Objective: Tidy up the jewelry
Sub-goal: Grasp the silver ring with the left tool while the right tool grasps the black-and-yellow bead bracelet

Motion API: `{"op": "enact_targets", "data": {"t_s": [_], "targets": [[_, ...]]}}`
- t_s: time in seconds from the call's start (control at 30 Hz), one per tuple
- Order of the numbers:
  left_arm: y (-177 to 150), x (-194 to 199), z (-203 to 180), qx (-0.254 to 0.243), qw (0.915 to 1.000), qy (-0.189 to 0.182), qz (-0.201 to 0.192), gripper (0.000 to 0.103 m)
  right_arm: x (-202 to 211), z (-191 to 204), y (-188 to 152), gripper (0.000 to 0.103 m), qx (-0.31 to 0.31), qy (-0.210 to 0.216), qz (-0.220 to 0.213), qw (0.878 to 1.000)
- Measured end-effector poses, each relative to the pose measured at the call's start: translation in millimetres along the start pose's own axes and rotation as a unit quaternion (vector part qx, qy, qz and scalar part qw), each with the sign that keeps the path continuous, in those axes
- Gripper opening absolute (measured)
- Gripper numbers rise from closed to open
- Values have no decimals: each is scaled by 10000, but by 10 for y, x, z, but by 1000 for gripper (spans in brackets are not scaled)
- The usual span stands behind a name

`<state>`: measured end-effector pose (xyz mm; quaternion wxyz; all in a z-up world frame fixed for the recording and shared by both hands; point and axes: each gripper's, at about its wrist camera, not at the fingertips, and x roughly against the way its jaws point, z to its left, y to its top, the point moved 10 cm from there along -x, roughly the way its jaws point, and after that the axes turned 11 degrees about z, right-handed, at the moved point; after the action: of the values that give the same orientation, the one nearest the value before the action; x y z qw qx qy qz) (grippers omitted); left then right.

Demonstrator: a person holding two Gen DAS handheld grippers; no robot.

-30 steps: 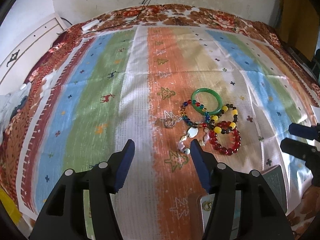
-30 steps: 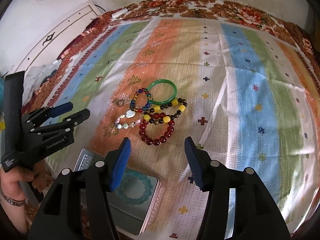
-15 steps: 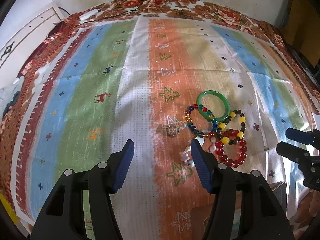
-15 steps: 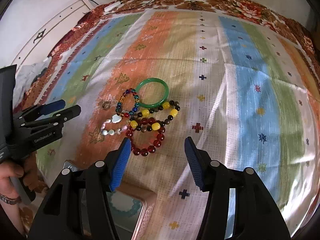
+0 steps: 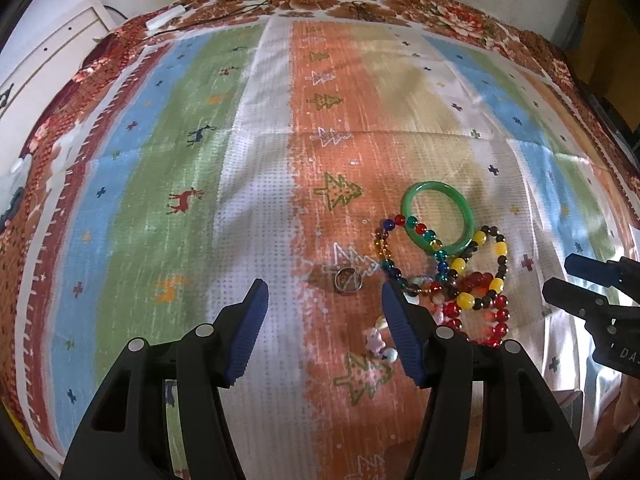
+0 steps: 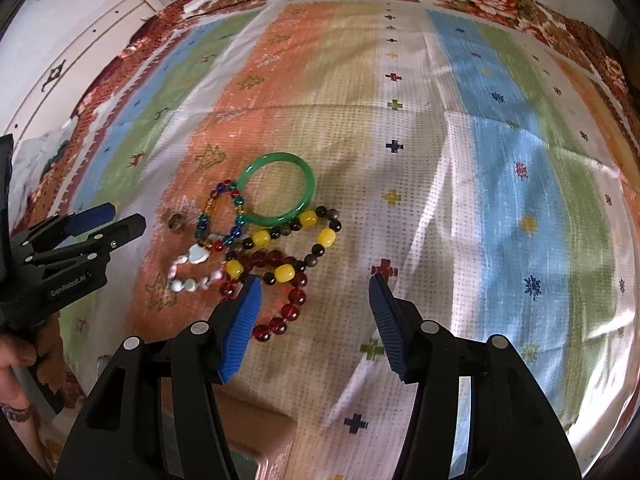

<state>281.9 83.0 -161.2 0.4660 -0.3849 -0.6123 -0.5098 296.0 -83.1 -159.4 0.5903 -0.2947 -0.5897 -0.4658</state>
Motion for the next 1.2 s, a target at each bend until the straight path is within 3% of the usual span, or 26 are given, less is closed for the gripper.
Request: {"op": "enact_targets", "data": {"t_s": [0.43, 1.2], "targets": [[77, -282, -71, -192, 9995, -61, 262, 59, -188, 1, 154, 56, 31, -67, 146, 9999], [31, -504, -78, -364, 9980, -97, 513, 47, -640, -105, 356, 56, -89, -342, 503, 9981]]}}
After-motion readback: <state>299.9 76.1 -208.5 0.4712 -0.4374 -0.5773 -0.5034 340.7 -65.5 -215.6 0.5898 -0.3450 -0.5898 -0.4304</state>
